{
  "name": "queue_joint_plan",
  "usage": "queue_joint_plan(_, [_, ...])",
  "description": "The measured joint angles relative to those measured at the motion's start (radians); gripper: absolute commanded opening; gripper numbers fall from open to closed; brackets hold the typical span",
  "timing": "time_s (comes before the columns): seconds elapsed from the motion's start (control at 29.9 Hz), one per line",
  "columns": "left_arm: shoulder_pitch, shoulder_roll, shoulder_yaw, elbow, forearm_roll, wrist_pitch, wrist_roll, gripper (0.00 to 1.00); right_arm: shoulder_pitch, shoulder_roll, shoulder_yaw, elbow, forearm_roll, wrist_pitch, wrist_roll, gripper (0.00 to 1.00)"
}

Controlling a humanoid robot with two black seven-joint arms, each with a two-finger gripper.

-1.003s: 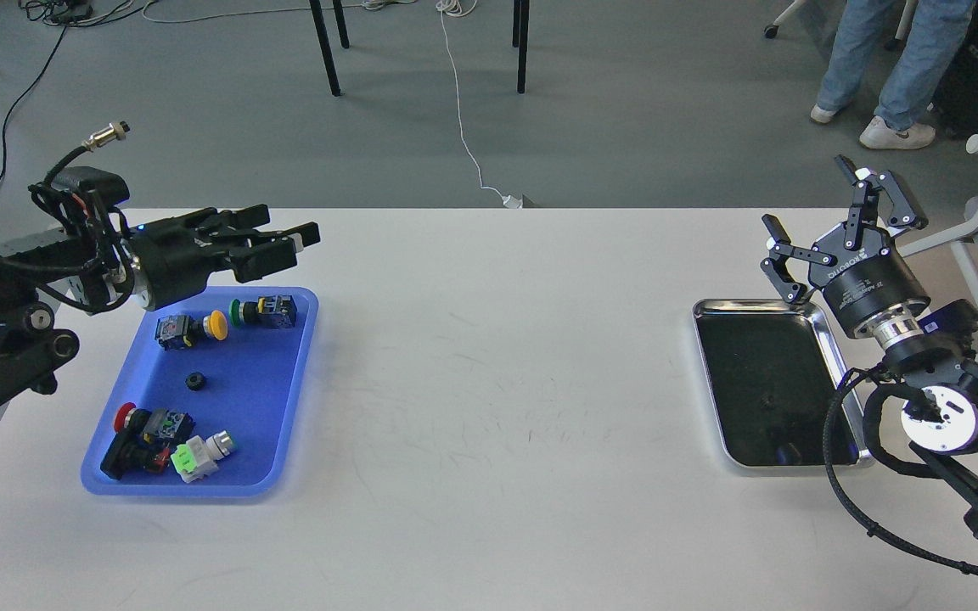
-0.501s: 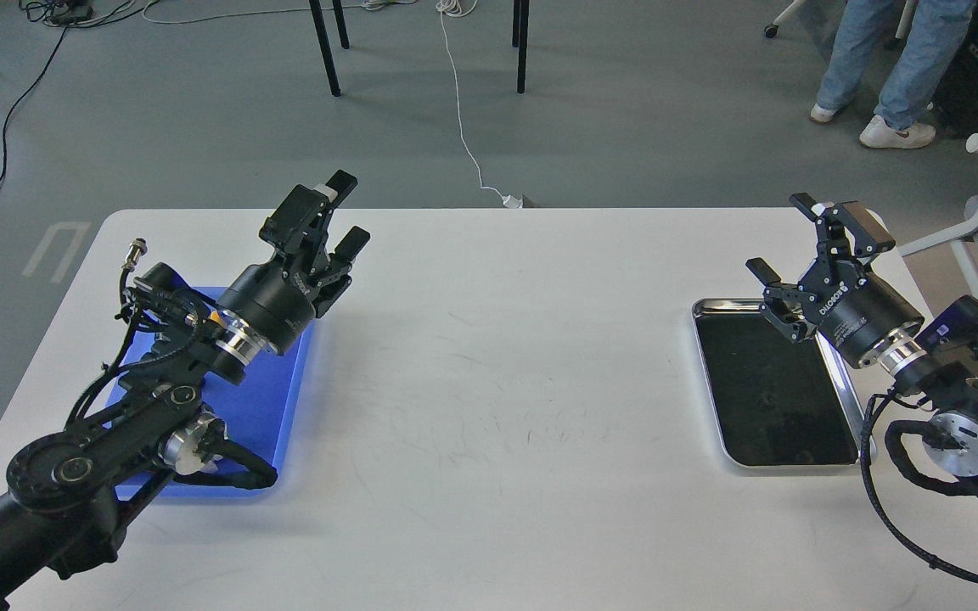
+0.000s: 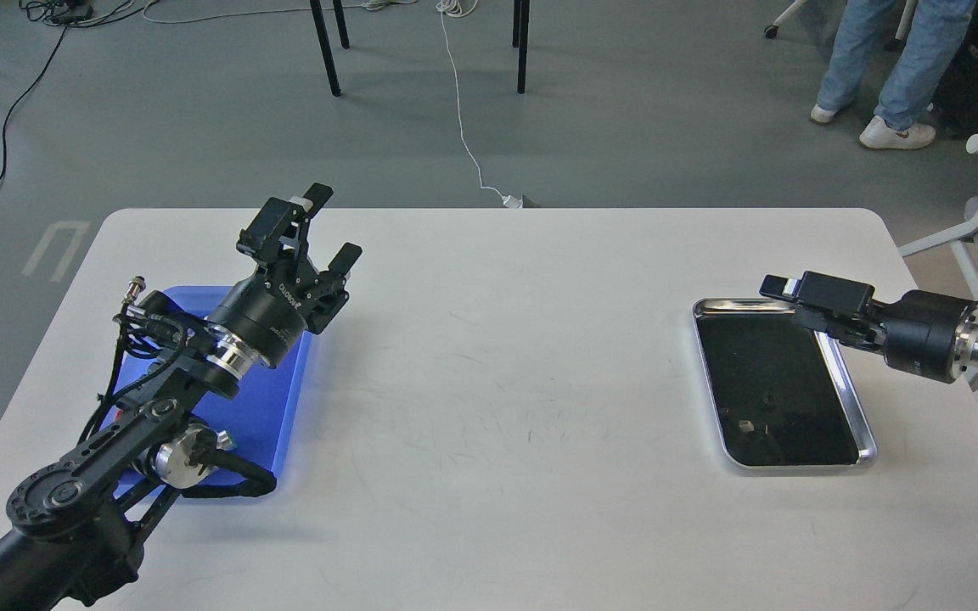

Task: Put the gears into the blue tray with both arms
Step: 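Reach the right gripper into the metal tray and grasp another black part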

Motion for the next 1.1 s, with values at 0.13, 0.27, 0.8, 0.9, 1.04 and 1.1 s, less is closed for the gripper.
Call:
queue_joint_plan(0.13, [0.000,-0.006,0.001,0.000,0.002,0.000,0.002,0.98,0.162,-0.008,-0.192,0.009,-0.185,0.021,0.000,0.98])
queue_joint_plan(0.27, [0.000,-0.009,0.003,0.000,0.008,-0.002,0.002,0.98,0.315,0.015,-0.401,0.005,-0.343,0.022,0.000,0.97])
queue_joint_plan(0.8, [0.004,-0.006,-0.006,0.000,0.009,-0.005,0.002,0.98,0.404,0.279,-0.624,-0.165,-0.428,0.013,0.000,0.80])
queue_joint_plan(0.9, [0.010,-0.005,-0.008,0.000,0.008,-0.005,0.002,0.98,0.405,0.300,-0.642,-0.183,-0.428,0.013,0.000,0.66])
queue_joint_plan(1.04, [0.013,-0.005,-0.010,-0.002,0.008,-0.006,0.001,0.98,0.410,0.314,-0.661,-0.204,-0.429,0.013,0.000,0.64])
queue_joint_plan(1.1, [0.013,-0.005,-0.013,-0.003,0.008,-0.006,0.001,0.98,0.410,0.321,-0.664,-0.217,-0.429,0.013,0.000,0.62])
